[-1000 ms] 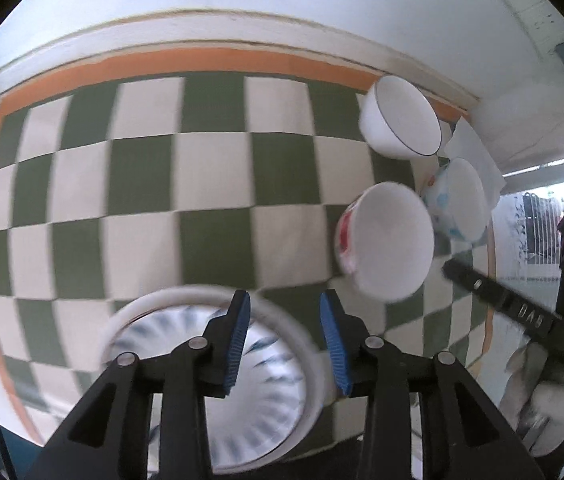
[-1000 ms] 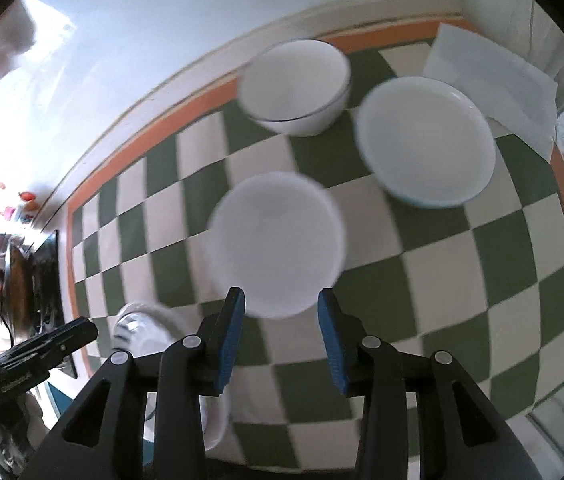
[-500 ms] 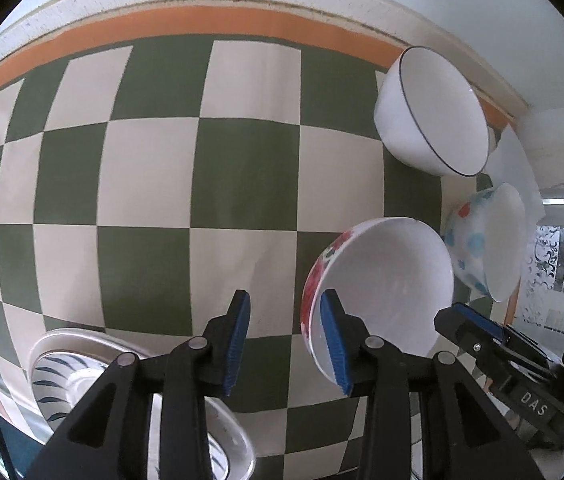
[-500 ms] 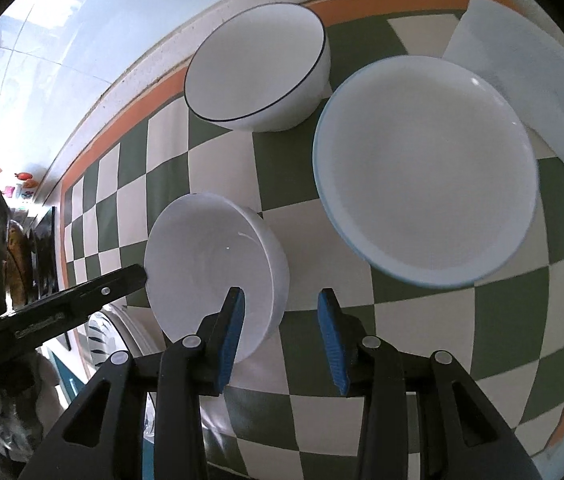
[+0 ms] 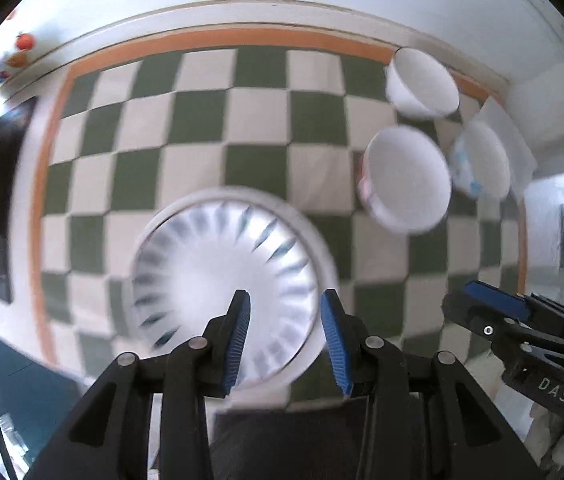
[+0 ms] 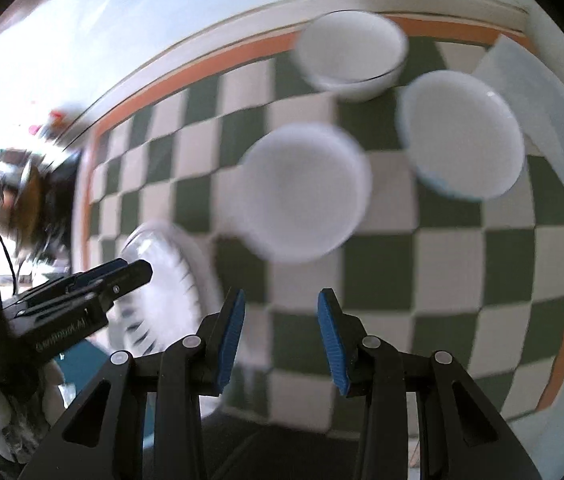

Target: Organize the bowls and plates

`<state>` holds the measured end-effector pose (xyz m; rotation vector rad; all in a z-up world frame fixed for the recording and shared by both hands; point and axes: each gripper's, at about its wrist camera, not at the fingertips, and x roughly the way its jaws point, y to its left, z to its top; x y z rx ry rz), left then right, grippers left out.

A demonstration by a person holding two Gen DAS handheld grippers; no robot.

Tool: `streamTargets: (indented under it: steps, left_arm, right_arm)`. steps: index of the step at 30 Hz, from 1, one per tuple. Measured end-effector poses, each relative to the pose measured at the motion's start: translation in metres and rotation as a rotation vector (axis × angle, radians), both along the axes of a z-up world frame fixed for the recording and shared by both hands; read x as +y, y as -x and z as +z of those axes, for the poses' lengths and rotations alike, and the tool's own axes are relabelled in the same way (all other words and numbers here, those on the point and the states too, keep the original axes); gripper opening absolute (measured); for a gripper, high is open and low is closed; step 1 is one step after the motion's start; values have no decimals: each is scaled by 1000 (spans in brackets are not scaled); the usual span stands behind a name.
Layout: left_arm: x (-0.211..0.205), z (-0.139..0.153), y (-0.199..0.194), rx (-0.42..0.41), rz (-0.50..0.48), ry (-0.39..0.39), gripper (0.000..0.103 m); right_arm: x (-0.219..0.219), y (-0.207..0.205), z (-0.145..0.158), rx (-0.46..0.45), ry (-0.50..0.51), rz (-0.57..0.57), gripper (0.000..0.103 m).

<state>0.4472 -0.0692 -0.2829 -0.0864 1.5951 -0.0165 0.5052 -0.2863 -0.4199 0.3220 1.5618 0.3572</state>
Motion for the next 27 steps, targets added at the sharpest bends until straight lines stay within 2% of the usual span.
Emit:
streamTargets:
  steps: [3,6,10,17,20,23,27]
  left_arm:
    - [16,16,21,0,11,-21,34]
    - [30,27,39,-5,26,-16,34]
    - [38,41,53,-25,39,-2,34]
    - [39,44,57,-33,56,41,34]
    - [36,43,47,-51,64,61,34]
    - [29,33,25,-60,78,106,34]
    - [7,5,-19,-49,53,144,34]
  right_arm:
    - [29,28,12,34,-40,54,41]
    - [52,47,24,29,-42,100,41]
    - [75,57,39,15,-47,155,41]
    - [93,65,49,12,-64,185,41]
    - [88,64,46,23,-73,165,41]
    - [72,57,39,35,-78,118,47]
    - [26,29,19,32,-48,-19,49]
